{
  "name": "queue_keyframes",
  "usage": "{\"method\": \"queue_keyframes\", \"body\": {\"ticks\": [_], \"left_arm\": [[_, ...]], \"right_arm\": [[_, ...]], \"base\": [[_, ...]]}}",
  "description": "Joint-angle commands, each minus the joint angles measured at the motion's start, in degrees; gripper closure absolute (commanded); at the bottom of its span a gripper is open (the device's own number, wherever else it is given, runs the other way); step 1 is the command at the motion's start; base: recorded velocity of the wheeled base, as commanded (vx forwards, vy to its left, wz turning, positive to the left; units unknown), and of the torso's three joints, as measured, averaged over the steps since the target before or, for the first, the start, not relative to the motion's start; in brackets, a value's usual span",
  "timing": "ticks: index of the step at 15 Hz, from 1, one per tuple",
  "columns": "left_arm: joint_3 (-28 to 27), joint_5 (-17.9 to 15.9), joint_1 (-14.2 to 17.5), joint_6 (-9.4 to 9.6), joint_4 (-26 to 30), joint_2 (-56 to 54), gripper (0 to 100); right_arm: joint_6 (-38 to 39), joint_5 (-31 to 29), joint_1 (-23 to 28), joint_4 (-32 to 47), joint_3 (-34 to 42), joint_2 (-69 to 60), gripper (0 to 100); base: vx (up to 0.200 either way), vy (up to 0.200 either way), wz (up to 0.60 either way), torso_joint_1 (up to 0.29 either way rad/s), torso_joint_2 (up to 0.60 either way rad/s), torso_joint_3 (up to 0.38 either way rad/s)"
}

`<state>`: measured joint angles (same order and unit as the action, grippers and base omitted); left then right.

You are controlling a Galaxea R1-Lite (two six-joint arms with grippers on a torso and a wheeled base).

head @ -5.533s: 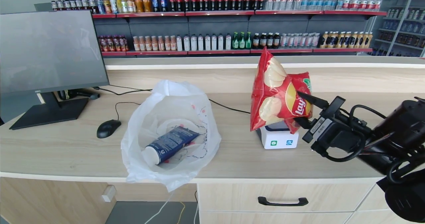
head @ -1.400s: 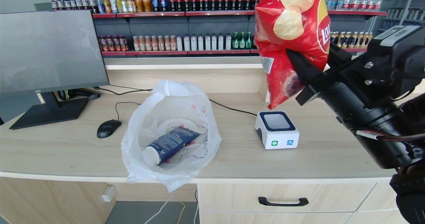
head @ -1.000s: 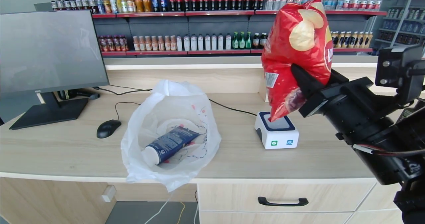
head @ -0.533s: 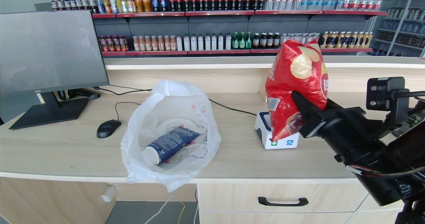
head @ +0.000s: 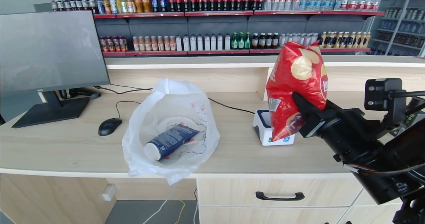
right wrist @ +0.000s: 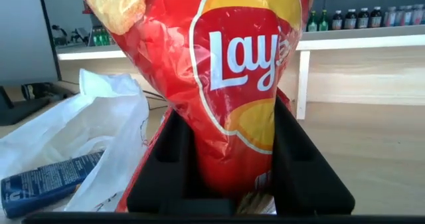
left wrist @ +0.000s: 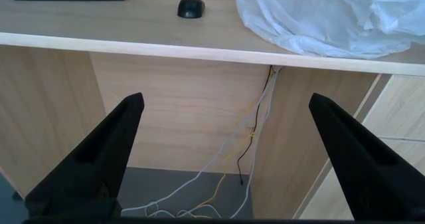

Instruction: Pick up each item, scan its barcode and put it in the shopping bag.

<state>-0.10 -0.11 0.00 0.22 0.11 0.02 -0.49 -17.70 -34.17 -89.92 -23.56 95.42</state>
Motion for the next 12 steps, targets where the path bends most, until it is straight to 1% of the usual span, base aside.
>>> {"method": "queue_keyframes", "body": {"ticks": [1,2,3,5,12], "left_arm": [[0.01,0.02,0.00,-0.22,-0.02,-0.02,0],[0.01,0.11,0.09,-0.40,-0.02,-0.02,0],[0.01,0.11,0.09,-1.01,-0.02,-0.02,0],[0.01,0.11,0.00,-0.83,-0.02,-0.02,0],[0.01,0.11,0.09,-0.75,-0.02,-0.02,0]], "right_arm": [[-0.04,0.03,-0.02,-0.08,-0.08,-0.05,100],[0.14,0.03,-0.02,-0.08,-0.17,-0.14,100],[0.75,0.03,0.07,-0.08,-0.78,0.03,100],[0.84,0.03,0.16,-0.08,-1.92,0.30,100],[0.84,0.03,0.16,-0.08,-1.75,-1.46,100]], "base": [[0.000,0.200,0.00,-0.017,0.00,0.007],[0.000,0.200,0.00,-0.007,-0.01,0.007],[0.000,0.200,0.00,0.017,0.01,-0.002],[0.000,0.200,0.00,0.007,0.00,0.007],[0.000,0.200,0.00,0.004,0.00,0.001]]}}
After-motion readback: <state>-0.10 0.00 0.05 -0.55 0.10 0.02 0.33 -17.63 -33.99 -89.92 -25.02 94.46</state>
